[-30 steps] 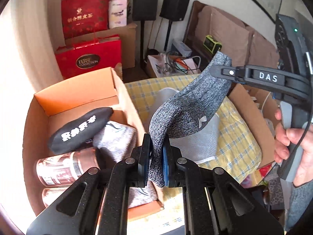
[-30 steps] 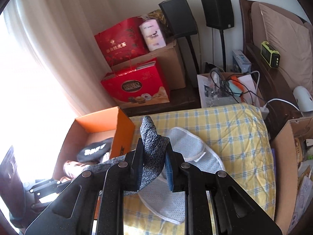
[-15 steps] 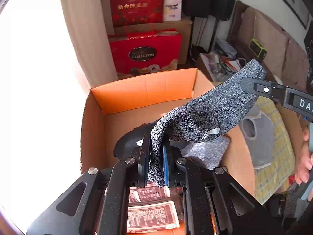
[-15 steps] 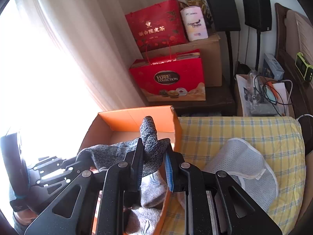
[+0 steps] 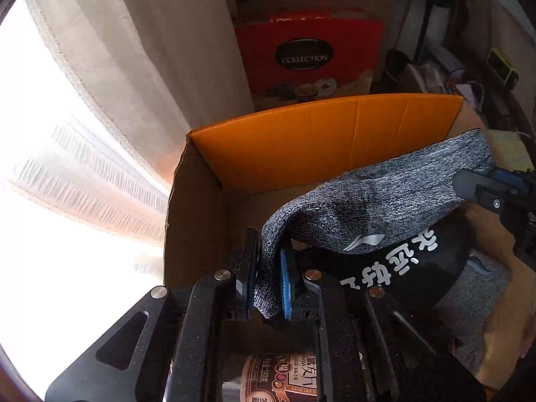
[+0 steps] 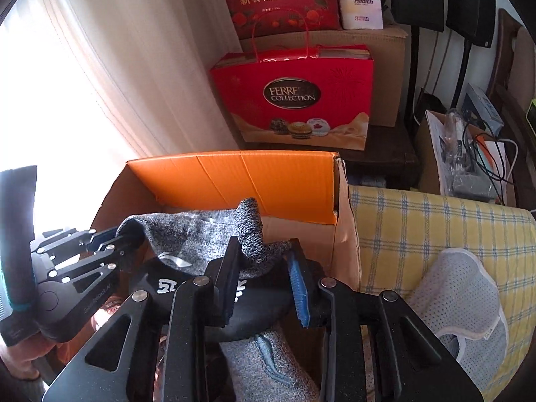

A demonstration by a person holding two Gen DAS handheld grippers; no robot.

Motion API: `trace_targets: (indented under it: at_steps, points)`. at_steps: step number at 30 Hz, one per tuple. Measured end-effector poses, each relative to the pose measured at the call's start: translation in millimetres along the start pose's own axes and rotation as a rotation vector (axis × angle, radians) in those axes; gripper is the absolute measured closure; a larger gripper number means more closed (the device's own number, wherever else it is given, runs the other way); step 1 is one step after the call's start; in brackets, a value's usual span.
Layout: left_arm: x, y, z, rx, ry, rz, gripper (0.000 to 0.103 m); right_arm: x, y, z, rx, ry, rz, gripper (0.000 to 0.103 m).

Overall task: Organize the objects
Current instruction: 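Carry the grey headband into the orange box and open the left gripper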

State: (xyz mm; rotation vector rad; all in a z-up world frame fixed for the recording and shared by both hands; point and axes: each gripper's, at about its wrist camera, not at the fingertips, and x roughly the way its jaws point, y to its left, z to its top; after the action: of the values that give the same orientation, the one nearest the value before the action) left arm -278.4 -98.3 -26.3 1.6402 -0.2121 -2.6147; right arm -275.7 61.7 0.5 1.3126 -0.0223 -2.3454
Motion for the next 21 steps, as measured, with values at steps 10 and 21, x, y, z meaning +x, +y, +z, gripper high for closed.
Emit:
trace_targets:
  at_steps: [10, 21]
  points:
    - [-18, -4, -7, -0.024, -0.018, -0.034, 0.043, -38, 5, 1, -0.058, -0.034, -0.027, 0.053]
    - [-74, -3, -26, -0.114, -0.077, -0.209, 0.024, -86, -11, -25, -0.044, -0.058, -0.06, 0.03]
